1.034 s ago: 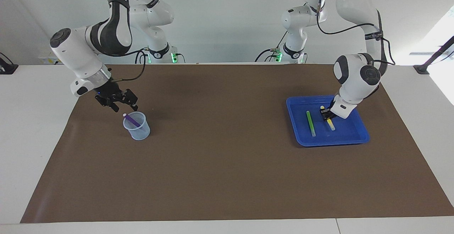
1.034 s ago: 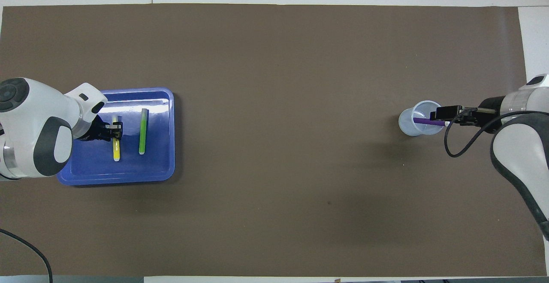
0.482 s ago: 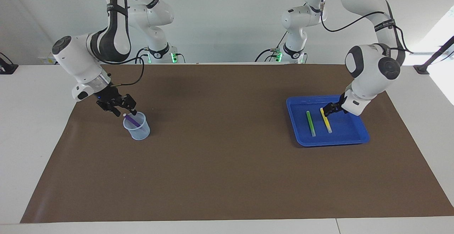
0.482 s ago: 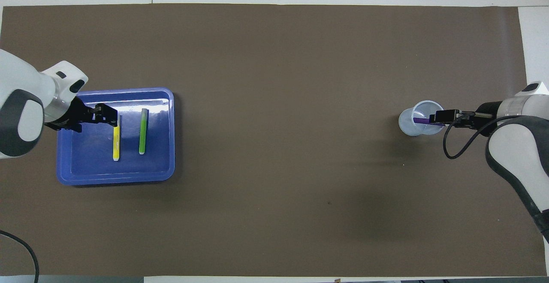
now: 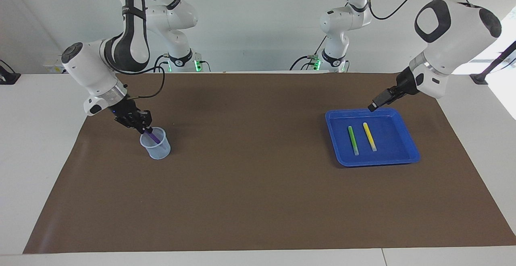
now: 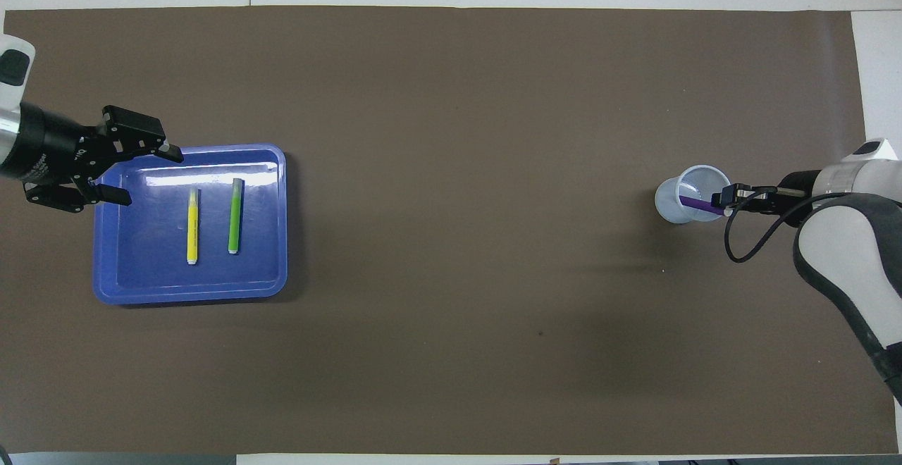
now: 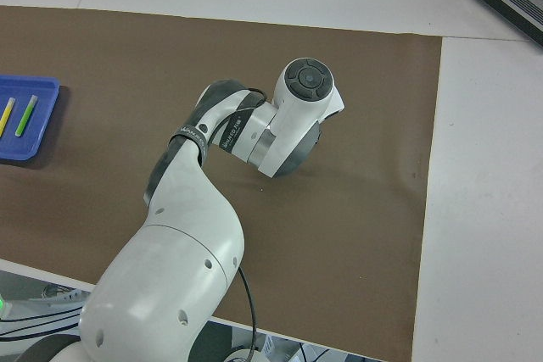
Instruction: Right arm passes pens to left for tray arrangement
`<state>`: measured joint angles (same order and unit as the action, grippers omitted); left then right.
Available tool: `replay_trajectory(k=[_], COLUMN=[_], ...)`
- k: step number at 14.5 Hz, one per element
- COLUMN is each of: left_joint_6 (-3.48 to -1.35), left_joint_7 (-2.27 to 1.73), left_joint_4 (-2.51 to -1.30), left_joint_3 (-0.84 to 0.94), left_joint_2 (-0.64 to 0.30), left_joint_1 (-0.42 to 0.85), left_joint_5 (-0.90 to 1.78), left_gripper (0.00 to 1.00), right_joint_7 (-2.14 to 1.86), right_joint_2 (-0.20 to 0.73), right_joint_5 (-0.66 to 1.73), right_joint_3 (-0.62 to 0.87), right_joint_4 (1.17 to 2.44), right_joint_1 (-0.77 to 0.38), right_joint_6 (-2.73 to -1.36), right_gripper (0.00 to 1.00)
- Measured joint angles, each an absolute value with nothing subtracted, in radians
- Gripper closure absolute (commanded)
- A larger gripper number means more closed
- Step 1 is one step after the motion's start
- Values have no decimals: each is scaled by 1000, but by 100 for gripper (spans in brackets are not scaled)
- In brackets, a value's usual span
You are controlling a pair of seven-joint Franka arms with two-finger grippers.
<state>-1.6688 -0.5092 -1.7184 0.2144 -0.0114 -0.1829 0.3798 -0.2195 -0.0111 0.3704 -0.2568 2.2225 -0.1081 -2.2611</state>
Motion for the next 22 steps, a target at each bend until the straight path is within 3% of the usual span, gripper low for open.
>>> replay_trajectory(k=[5, 7, 8, 11, 18, 20, 22], left_joint_6=[-1687, -1756, -1795, -1867, -1925, -1933, -1983], left_joint_7=[-896, -1034, -1089, -1194, -1275, -1278, -1284], left_joint_4=[-1720, -1723, -1728, -1747, -1805, -1817, -1847], left_joint_3=[218, 220, 221, 222, 219, 218, 218], left_joint_2=[67, 71, 71, 71, 95, 103, 114], left_joint_1=[-127, -72, -49, -16, -16, -16, -17], left_joint_5=[557, 580, 593, 636, 713, 716, 717], left_gripper=[0, 0, 0, 0, 0, 0, 0], right_joint_7=[-220, -220, -220, -228, -245, -246, -246], right_joint_2=[-12, -17, -18, -19, -19, -19, -20], right_joint_5=[371, 371, 371, 371, 370, 370, 370], right_joint_3=[-255, -250, -249, -249, -249, -249, -249], right_joint_4=[2212, 2202, 2200, 2199, 2207, 2215, 2223], right_joint_1=[-111, -112, -112, -112, -112, -112, -112], right_joint_6=[-2263, -2261, -2260, -2260, -2237, -2237, -2237], right_gripper=[100, 54, 37, 21, 21, 30, 31])
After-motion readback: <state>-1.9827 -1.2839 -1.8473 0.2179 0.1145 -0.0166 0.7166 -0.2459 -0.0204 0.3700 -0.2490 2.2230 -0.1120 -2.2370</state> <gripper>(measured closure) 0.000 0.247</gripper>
